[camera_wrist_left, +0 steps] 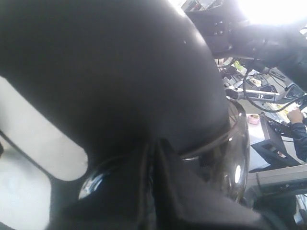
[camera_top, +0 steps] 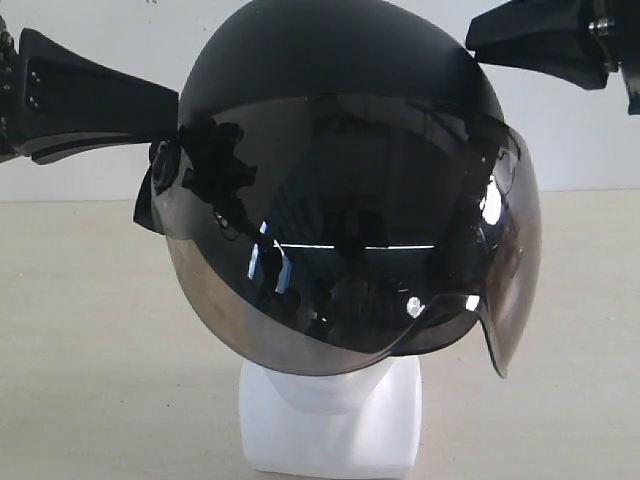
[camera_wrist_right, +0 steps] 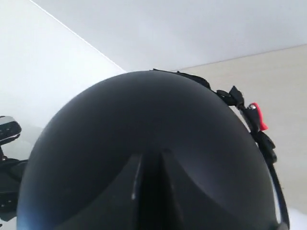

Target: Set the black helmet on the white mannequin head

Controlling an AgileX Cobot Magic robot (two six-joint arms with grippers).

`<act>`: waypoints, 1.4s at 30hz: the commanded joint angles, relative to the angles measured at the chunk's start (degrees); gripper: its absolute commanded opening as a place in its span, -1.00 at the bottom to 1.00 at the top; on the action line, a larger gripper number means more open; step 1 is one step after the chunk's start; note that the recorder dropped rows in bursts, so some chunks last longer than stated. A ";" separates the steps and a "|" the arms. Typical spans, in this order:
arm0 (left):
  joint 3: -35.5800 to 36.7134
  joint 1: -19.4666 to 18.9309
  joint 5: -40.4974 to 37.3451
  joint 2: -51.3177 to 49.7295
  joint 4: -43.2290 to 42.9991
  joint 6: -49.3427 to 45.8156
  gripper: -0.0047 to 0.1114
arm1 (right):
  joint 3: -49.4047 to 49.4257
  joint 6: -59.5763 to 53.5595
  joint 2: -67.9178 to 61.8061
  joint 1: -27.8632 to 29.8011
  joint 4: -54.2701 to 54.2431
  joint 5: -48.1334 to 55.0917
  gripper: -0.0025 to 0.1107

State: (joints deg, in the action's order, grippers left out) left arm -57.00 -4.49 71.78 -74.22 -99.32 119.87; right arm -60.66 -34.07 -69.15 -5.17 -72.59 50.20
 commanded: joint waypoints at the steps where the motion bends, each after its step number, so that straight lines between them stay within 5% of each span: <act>1: 0.43 0.40 -1.82 -0.43 -0.62 0.13 -0.84 | 0.58 4.26 1.14 -1.05 7.68 0.87 -0.75; 13: 0.43 0.40 -2.84 -0.43 -0.62 0.13 -0.84 | 0.69 20.16 0.47 -1.06 33.18 -0.19 -0.75; 33: 0.43 0.40 -2.68 -2.92 -0.62 -1.42 -0.84 | 0.57 16.04 4.93 -1.16 24.92 4.47 -0.75; 42: 2.43 -2.59 -1.96 -3.25 -0.62 -1.74 -0.84 | -1.16 15.90 5.75 -1.16 23.61 4.85 -0.75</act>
State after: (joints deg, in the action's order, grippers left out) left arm -56.25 -6.34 71.39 -76.66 -97.72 118.99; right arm -60.33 -17.89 -64.15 -6.13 -45.58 53.77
